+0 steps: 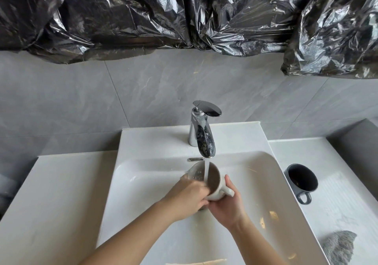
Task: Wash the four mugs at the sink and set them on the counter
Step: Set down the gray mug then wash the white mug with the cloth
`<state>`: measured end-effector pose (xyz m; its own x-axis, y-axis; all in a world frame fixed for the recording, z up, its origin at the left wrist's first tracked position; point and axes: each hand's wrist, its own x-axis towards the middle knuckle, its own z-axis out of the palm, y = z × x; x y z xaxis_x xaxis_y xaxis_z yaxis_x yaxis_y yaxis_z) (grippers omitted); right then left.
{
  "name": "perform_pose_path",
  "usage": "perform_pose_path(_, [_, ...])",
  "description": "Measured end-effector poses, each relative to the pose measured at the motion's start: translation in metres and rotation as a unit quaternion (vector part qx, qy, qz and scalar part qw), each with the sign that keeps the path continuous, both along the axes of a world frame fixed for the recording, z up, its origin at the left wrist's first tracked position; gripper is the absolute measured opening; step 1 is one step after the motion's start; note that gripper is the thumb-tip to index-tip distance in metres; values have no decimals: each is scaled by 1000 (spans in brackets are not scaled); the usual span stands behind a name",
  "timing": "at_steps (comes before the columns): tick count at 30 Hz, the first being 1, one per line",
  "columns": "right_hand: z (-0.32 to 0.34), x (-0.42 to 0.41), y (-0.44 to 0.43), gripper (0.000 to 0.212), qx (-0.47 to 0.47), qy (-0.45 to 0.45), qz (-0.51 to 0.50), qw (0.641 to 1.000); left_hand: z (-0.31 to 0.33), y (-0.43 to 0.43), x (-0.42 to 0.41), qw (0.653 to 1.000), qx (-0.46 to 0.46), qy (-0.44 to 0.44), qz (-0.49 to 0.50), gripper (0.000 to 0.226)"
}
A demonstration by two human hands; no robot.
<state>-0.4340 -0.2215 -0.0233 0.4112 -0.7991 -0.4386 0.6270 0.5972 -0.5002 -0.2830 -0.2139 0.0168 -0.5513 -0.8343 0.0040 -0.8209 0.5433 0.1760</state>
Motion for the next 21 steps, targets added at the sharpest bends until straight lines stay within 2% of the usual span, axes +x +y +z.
perform_pose_path(2, [-1,0,-4,90,-7,35,21,999,-3,-5,7,996,-32,-78,-28,24])
perform_pose_path(3, [-1,0,-6,90,5,57,28,998,-4,-7,9,995,-36,-93,-31,21])
perform_pose_path(6, [-5,-3,-5,80,49,20,15,999,2,-5,3,997,-18,-59,-47,5])
perform_pose_path(7, [-6,-3,-3,76,38,44,-1,998,2,-4,-1,998,-13,-53,-41,17])
perform_pose_path(8, [-7,-3,1,68,15,59,-9,998,1,0,-5,998,-7,-50,-31,28])
perform_pose_path(9, [-8,-3,3,56,-14,111,31,993,2,3,-7,999,-12,-46,-11,34])
perform_pose_path(10, [-5,-1,0,46,7,114,70,991,2,4,-9,999,-24,-42,-2,34])
perform_pose_path(11, [0,-2,-1,38,30,109,58,992,5,5,-9,999,-14,-31,9,29])
perform_pose_path(13, [8,-4,2,17,-18,108,24,994,7,4,-5,999,4,-38,18,24])
perform_pose_path(14, [7,-4,-1,24,-48,127,33,990,7,2,-1,998,-31,-60,-3,27])
perform_pose_path(15, [10,-4,0,42,-37,125,27,991,8,0,3,994,-51,-91,-21,30])
perform_pose_path(16, [10,-2,0,53,-8,80,25,996,8,0,4,992,-54,-109,-24,33])
perform_pose_path(19, [13,3,4,45,5,37,-13,999,6,2,-5,995,-72,-61,-11,33])
perform_pose_path(21, [14,8,8,51,27,10,-40,999,5,8,-9,999,-45,-4,8,37])
